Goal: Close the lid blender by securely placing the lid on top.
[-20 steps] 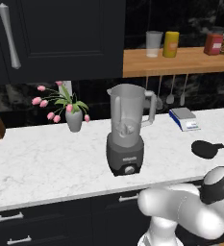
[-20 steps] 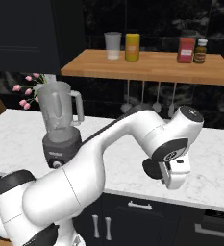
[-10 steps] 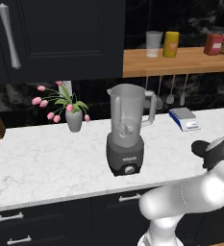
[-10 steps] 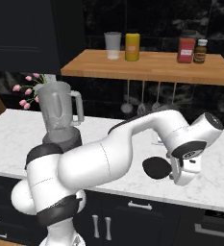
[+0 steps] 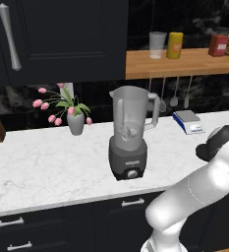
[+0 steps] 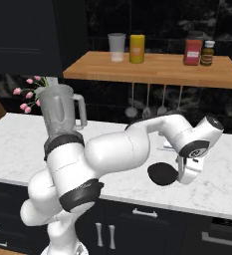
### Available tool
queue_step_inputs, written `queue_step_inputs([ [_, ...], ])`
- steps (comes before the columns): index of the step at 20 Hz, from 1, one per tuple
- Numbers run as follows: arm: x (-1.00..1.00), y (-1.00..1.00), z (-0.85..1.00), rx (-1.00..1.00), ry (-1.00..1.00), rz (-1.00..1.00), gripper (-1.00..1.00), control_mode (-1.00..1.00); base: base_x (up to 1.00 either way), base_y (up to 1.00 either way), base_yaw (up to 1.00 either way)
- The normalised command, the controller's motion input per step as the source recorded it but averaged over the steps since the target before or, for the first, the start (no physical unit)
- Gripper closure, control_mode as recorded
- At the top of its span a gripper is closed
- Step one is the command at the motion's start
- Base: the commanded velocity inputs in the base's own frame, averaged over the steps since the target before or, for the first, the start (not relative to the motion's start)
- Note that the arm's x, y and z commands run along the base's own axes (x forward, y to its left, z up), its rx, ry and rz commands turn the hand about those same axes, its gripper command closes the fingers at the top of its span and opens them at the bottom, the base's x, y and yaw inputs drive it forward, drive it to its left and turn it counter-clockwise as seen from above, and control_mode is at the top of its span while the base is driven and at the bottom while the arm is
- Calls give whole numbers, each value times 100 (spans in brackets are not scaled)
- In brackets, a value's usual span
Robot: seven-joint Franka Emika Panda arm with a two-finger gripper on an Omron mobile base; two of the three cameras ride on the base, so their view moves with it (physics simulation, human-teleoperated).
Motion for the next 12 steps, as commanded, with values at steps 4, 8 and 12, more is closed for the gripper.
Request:
queue_step_inputs([
  [4, 26, -24, -31, 0, 6, 0, -100, -100, 0, 0, 0],
  [8, 17, -15, -35, 0, 4, 0, -100, -100, 0, 0, 0],
  [12, 25, 5, -14, 0, 0, 0, -100, -100, 0, 0, 0],
])
